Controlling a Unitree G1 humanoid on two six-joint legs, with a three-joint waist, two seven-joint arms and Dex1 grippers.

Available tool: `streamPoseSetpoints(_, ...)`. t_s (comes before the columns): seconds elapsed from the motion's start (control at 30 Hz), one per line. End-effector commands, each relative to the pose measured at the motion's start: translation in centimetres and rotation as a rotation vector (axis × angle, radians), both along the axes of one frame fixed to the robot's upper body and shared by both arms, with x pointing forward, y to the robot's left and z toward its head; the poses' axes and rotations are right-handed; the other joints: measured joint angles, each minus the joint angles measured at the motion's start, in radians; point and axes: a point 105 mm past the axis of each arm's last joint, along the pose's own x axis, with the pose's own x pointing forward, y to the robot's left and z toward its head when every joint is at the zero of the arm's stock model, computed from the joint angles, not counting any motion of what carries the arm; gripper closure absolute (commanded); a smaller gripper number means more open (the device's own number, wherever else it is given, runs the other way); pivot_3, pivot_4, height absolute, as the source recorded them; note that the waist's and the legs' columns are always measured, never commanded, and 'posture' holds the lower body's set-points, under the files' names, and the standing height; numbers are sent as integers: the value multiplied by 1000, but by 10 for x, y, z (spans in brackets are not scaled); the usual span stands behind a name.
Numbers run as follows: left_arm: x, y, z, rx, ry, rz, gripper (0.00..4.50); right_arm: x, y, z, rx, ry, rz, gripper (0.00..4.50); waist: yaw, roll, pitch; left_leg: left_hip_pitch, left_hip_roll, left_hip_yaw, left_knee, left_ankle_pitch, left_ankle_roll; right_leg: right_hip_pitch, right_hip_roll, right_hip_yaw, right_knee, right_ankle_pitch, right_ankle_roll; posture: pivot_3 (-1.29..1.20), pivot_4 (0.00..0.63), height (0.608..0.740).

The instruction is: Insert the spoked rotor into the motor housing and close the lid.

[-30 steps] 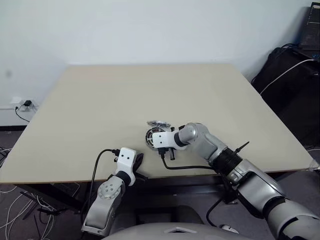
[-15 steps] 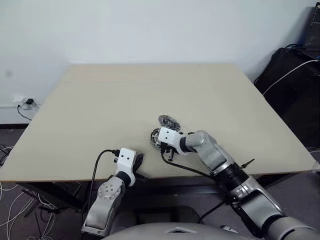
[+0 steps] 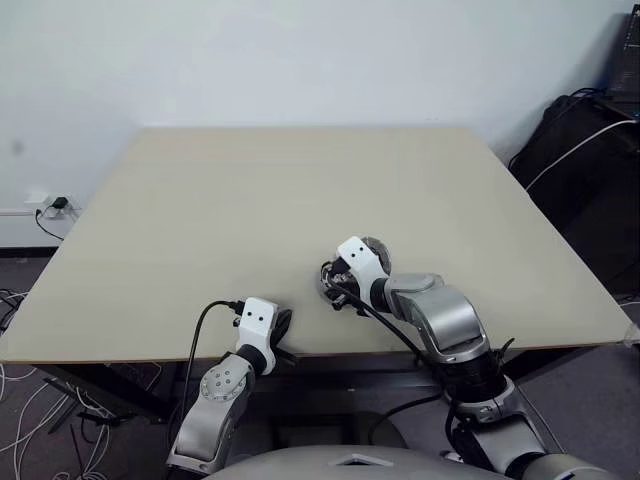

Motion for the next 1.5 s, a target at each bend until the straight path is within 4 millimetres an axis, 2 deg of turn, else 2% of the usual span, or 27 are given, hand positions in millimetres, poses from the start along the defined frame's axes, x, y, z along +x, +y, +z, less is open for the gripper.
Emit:
streamPoseSetpoints(0.03,4,-5,12,-30,-40,-3,4500,0,-3,21,62,9,-92,4394,0,0,0,0,0,0,0,0,0,0,0,0,0,0,0,0,0,740)
streamPoseSetpoints(0.17,3,-6,12,-32,-37,-3,4500,-4,-1,23,78,43,-136,4394,-1,0,0,-1,0,-1,0,0,0,-1,0,-1,0,0,0,0,0,740)
streamPoseSetpoints(0.47,3,-6,12,-31,-38,-9,4500,3,15,15,108,60,-181,4394,-8,0,0,-1,0,-1,0,0,0,-1,0,-1,0,0,0,0,0,740)
streamPoseSetpoints(0.9,5,-4,13,-25,-42,-4,4500,18,41,-16,138,110,-227,4397,-22,-1,-1,2,0,0,0,0,0,2,0,-1,0,0,1,0,0,740)
streamPoseSetpoints(0.93,5,-3,13,-24,-42,-3,4500,18,43,-16,143,112,-228,4047,-24,-2,-1,4,1,0,0,0,0,4,0,0,0,-2,4,0,0,740)
streamPoseSetpoints(1.2,5,-1,13,-18,-40,-4,4500,16,60,-5,256,125,-179,1461,-21,0,0,2,1,-1,0,2,0,1,0,-1,1,-1,2,0,0,740)
streamPoseSetpoints(1.33,5,0,13,-15,-40,-8,4500,14,75,21,470,117,-130,159,-18,0,0,-1,0,-1,0,1,0,-1,0,-1,0,1,0,0,0,740)
streamPoseSetpoints(1.43,5,0,14,-13,-41,-12,4500,13,81,39,607,118,-114,159,-17,0,0,-3,0,-2,0,1,0,-2,0,-1,-1,1,0,0,0,740)
streamPoseSetpoints(1.5,5,0,14,-12,-41,-15,4500,12,83,52,709,122,-110,581,-16,0,0,-3,1,-2,0,1,0,-2,0,-2,-1,1,0,0,0,740)
